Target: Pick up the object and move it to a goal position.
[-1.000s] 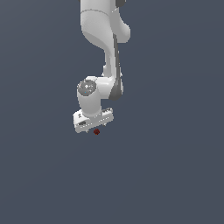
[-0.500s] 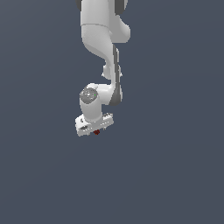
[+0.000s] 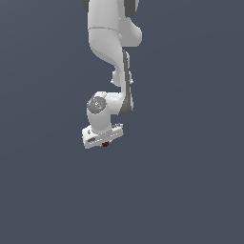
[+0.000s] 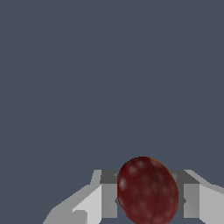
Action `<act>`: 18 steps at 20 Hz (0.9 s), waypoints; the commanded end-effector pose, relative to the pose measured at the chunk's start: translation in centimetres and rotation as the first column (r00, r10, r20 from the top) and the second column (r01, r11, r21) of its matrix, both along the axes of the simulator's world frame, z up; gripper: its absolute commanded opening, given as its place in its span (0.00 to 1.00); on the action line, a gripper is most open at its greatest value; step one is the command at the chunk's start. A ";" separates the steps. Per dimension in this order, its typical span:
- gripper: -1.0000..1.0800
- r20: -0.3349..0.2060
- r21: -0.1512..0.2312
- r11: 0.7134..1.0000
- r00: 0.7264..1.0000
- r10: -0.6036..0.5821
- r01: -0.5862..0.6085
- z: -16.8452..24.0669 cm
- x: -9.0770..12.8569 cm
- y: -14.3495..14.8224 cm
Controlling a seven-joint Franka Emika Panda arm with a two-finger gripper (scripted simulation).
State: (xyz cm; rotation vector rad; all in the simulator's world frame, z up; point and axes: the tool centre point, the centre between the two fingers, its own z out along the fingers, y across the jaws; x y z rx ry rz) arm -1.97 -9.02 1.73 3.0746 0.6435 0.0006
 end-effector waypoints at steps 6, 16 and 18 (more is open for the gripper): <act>0.00 0.000 0.000 1.000 1.000 0.000 0.000 0.2 0.2 0.0; 0.00 0.000 0.000 1.000 1.000 0.000 0.000 3.1 3.0 0.5; 0.00 0.000 0.000 1.000 1.000 0.000 0.000 4.1 4.0 0.7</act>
